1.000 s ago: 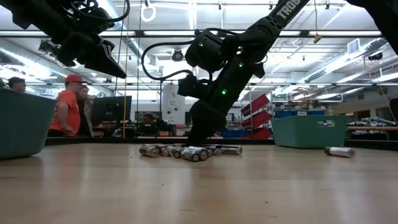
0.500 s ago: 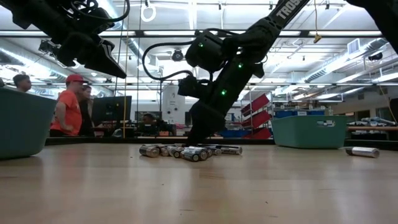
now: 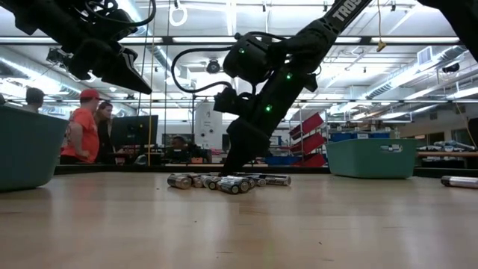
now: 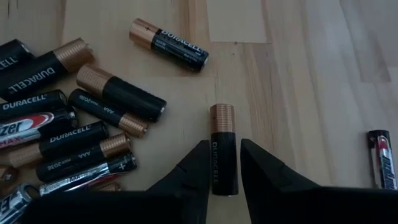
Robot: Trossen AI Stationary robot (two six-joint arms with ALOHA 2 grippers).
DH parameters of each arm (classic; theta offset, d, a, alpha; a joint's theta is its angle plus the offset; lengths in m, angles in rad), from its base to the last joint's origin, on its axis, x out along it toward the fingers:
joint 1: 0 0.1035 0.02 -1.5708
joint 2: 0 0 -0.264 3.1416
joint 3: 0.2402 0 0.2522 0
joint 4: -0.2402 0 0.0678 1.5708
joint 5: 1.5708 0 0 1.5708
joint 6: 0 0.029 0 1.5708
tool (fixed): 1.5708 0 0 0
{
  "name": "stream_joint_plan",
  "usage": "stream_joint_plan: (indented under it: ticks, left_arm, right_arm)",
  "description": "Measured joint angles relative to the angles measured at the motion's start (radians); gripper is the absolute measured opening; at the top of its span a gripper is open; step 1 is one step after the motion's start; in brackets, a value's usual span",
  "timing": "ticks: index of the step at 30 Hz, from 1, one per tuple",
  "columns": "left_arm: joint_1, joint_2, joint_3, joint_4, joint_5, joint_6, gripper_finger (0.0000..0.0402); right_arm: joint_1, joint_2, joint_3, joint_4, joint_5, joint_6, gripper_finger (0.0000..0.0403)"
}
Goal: Sort batteries
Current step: Put the black battery into the green bin
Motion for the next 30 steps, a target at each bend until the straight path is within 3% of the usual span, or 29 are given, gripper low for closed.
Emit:
stream_joint_plan:
  ticks: [6, 18, 30]
  left_arm:
    - [0.000, 0.000, 0.000, 0.000, 0.000, 0.000, 0.0002]
    - [0.000, 0.000, 0.000, 0.000, 0.000, 0.000, 0.0002]
    - [0.000, 0.000, 0.000, 0.000, 0.000, 0.000, 0.0002]
  right_arm:
    - [0.000, 0.000, 0.000, 0.000, 0.000, 0.000, 0.0085]
    - [-0.001, 0.000, 0.000, 0.000, 0.045, 0.001, 0.0159]
    - [-0.001, 0.000, 0.000, 0.000, 0.045, 0.000, 0.0164]
